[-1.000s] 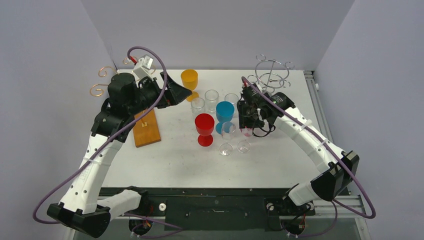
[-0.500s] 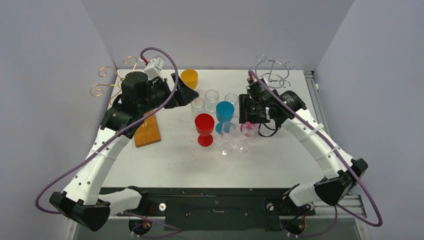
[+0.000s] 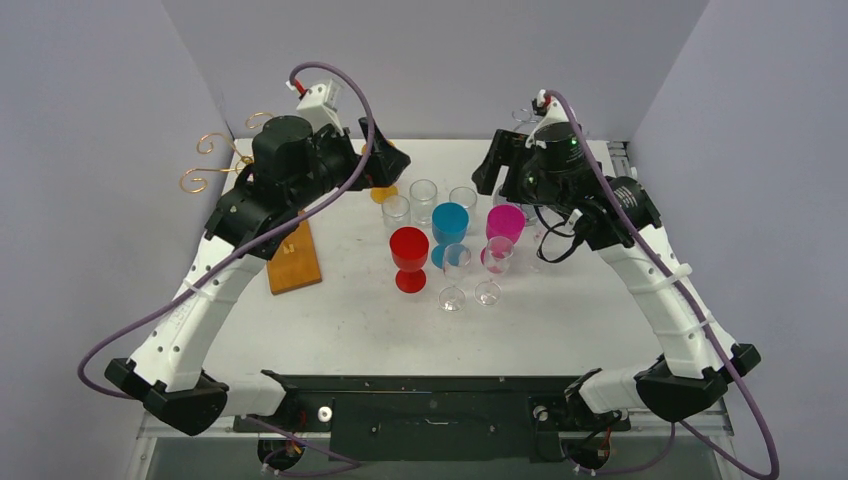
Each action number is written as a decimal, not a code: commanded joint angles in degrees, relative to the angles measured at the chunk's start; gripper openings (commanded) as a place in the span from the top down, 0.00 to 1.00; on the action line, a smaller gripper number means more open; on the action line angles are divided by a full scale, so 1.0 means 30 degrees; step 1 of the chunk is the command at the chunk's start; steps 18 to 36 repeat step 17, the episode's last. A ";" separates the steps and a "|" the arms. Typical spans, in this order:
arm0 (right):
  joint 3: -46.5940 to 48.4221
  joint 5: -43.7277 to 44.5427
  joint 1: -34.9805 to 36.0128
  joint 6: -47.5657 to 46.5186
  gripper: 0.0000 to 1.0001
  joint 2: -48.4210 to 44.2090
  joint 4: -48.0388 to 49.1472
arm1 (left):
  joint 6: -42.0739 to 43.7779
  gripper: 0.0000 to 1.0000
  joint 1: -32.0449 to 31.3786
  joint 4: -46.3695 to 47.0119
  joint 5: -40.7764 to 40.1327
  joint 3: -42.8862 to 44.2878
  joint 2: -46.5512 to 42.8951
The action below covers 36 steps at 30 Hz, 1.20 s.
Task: Take the wine glass off the wine glass rack
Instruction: Reset both arms
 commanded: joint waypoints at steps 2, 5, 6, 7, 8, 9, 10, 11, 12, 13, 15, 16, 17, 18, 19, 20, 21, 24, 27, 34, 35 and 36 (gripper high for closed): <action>0.0321 -0.0273 -0.0248 0.0805 0.29 -0.0844 0.4657 | 0.1772 0.04 -0.0414 -0.1751 -0.3712 0.3294 0.0898; 0.0115 -0.0580 -0.0272 0.1032 0.28 -0.1021 0.6000 | 0.2411 0.04 -0.0435 -0.2364 -0.4365 0.4196 0.1418; 0.0054 -0.0719 -0.0273 0.1038 0.27 -0.1065 0.6479 | 0.2524 0.04 -0.0436 -0.2346 -0.4386 0.4332 0.1533; 0.0079 -0.0771 -0.0273 0.1042 0.27 -0.1048 0.6632 | 0.2667 0.04 -0.0443 -0.2281 -0.4355 0.4379 0.1606; 0.0119 -0.0825 -0.0273 0.1028 0.27 -0.1050 0.6878 | 0.2739 0.04 -0.0449 -0.2260 -0.4237 0.4568 0.1657; 0.0111 -0.0839 -0.0288 0.0974 0.27 -0.1084 0.6978 | 0.2808 0.04 -0.0454 -0.2223 -0.4164 0.4672 0.1805; 0.0068 -0.0835 -0.0299 0.0935 0.27 -0.1147 0.7155 | 0.2854 0.04 -0.0455 -0.2246 -0.4028 0.4897 0.1859; 0.0012 -0.0814 -0.0301 0.0877 0.27 -0.1177 0.7234 | 0.2962 0.04 -0.0455 -0.2285 -0.3957 0.5028 0.2039; -0.0162 -0.0777 -0.0339 0.0858 0.26 -0.1316 0.7424 | 0.3033 0.04 -0.0455 -0.2336 -0.3801 0.5272 0.2194; -0.0249 -0.0768 -0.0364 0.0843 0.26 -0.1379 0.7529 | 0.3160 0.04 -0.0492 -0.2374 -0.3696 0.5361 0.2244; -0.0600 -0.0743 -0.0427 0.0828 0.26 -0.1605 0.7782 | 0.3408 0.04 -0.0621 -0.2399 -0.3476 0.5616 0.2328; -0.0688 -0.0725 -0.0480 0.0819 0.25 -0.1709 0.7920 | 0.3462 0.04 -0.0656 -0.2407 -0.3461 0.5705 0.2369; -0.0871 -0.0696 -0.0515 0.0811 0.25 -0.1780 0.7997 | 0.3538 0.04 -0.0681 -0.2413 -0.3384 0.5724 0.2361; -0.0871 -0.0696 -0.0515 0.0811 0.25 -0.1780 0.7997 | 0.3538 0.04 -0.0681 -0.2413 -0.3384 0.5724 0.2361; -0.0871 -0.0696 -0.0515 0.0811 0.25 -0.1780 0.7997 | 0.3538 0.04 -0.0681 -0.2413 -0.3384 0.5724 0.2361; -0.0871 -0.0696 -0.0515 0.0811 0.25 -0.1780 0.7997 | 0.3538 0.04 -0.0681 -0.2413 -0.3384 0.5724 0.2361; -0.0871 -0.0696 -0.0515 0.0811 0.25 -0.1780 0.7997 | 0.3538 0.04 -0.0681 -0.2413 -0.3384 0.5724 0.2361; -0.0871 -0.0696 -0.0515 0.0811 0.25 -0.1780 0.7997 | 0.3538 0.04 -0.0681 -0.2413 -0.3384 0.5724 0.2361; -0.0871 -0.0696 -0.0515 0.0811 0.25 -0.1780 0.7997 | 0.3538 0.04 -0.0681 -0.2413 -0.3384 0.5724 0.2361; -0.0871 -0.0696 -0.0515 0.0811 0.25 -0.1780 0.7997 | 0.3538 0.04 -0.0681 -0.2413 -0.3384 0.5724 0.2361; -0.0871 -0.0696 -0.0515 0.0811 0.25 -0.1780 0.7997 | 0.3538 0.04 -0.0681 -0.2413 -0.3384 0.5724 0.2361; -0.0871 -0.0696 -0.0515 0.0811 0.25 -0.1780 0.7997 | 0.3538 0.04 -0.0681 -0.2413 -0.3384 0.5724 0.2361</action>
